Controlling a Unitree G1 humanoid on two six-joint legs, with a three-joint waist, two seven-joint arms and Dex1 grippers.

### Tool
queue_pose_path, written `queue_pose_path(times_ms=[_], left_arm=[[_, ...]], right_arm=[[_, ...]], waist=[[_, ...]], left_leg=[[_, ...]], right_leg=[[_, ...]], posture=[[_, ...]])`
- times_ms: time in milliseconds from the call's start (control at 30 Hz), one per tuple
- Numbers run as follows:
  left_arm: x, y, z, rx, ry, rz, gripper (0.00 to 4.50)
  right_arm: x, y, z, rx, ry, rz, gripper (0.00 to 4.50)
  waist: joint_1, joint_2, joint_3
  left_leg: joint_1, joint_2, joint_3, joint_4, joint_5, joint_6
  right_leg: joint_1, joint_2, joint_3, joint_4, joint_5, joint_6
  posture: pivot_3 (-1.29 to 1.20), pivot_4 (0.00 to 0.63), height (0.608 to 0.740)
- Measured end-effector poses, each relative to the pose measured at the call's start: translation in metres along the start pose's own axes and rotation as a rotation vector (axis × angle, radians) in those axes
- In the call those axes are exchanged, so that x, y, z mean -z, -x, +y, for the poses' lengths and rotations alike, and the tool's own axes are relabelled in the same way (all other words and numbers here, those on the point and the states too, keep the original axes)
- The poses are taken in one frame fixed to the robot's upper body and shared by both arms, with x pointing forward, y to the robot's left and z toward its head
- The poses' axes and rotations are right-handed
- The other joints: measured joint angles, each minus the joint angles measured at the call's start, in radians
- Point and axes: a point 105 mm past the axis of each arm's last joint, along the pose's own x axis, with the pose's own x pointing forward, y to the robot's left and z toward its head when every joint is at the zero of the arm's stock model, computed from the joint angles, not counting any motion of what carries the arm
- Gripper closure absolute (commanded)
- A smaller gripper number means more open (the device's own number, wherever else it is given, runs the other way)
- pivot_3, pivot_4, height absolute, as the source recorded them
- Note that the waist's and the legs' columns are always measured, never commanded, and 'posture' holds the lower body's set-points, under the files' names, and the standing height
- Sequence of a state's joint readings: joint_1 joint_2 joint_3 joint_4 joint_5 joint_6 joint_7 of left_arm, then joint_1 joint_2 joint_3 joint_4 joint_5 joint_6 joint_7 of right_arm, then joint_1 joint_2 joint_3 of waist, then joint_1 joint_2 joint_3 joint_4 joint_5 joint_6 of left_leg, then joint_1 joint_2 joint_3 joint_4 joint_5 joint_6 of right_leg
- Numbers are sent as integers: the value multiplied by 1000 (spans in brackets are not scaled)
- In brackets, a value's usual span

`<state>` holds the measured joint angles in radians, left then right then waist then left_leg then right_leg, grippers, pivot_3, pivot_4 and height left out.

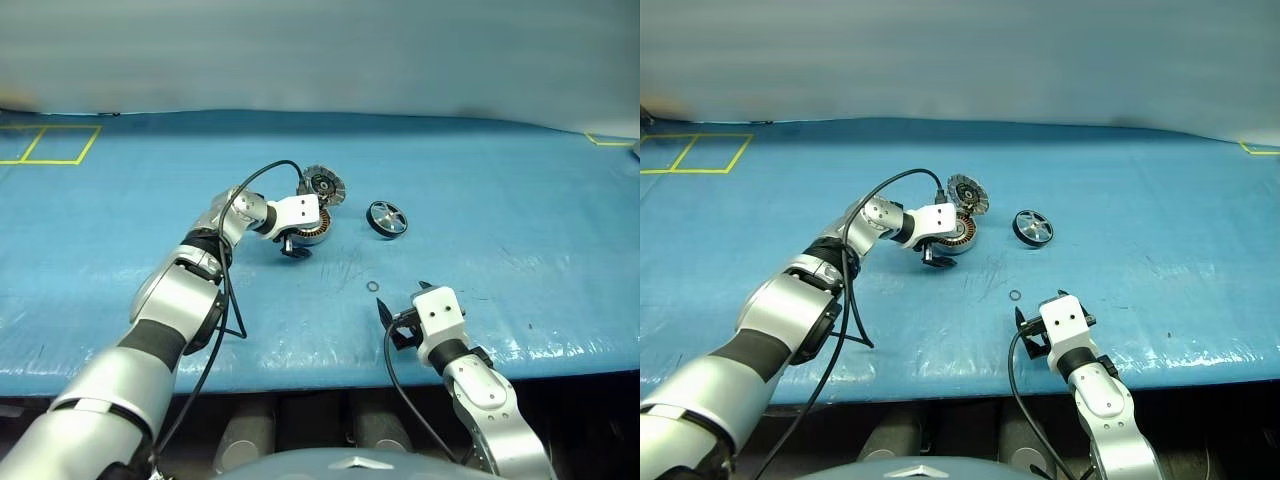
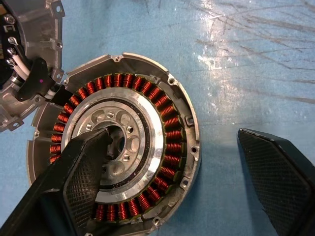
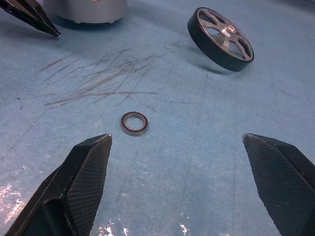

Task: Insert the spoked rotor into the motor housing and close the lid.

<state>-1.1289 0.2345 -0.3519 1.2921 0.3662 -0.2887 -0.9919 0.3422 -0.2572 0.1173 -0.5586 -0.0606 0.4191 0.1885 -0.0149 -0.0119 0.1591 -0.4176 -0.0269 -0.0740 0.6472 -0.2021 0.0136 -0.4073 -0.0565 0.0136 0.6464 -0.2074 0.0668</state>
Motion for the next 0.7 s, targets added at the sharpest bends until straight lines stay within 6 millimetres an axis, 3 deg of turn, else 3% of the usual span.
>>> queue_pose_path(times_ms=[100,167,267,433,700], left_arm=[[0,1,1,-5,-10,4,1853],[1,2,2,-10,-10,7,1853],[2,3,0,10,-12,6,2360],[4,9,-3,67,-21,14,2586],[2,17,-11,191,1,33,2593]], right_arm=[[0,0,0,3,6,1,0],[0,0,0,5,8,1,0],[0,0,0,6,4,-1,0],[-2,-1,0,11,1,-6,0],[-3,-2,2,15,-6,-10,0]], waist=[[-1,0,0],[-3,1,0],[-3,1,-1],[-2,1,-2],[-9,1,-2]], left_leg=[[0,0,0,0,0,0],[1,0,0,0,0,0],[1,0,0,0,0,0],[6,1,0,0,0,0],[6,1,-1,-1,-1,1]], right_leg=[[0,0,0,0,0,0],[1,0,0,0,0,0],[1,0,0,0,0,0],[7,-1,0,0,-1,-2],[6,-1,0,-1,-1,-2]], posture=[[0,150,740],[0,150,740],[0,150,740],[0,150,740],[0,150,740]])
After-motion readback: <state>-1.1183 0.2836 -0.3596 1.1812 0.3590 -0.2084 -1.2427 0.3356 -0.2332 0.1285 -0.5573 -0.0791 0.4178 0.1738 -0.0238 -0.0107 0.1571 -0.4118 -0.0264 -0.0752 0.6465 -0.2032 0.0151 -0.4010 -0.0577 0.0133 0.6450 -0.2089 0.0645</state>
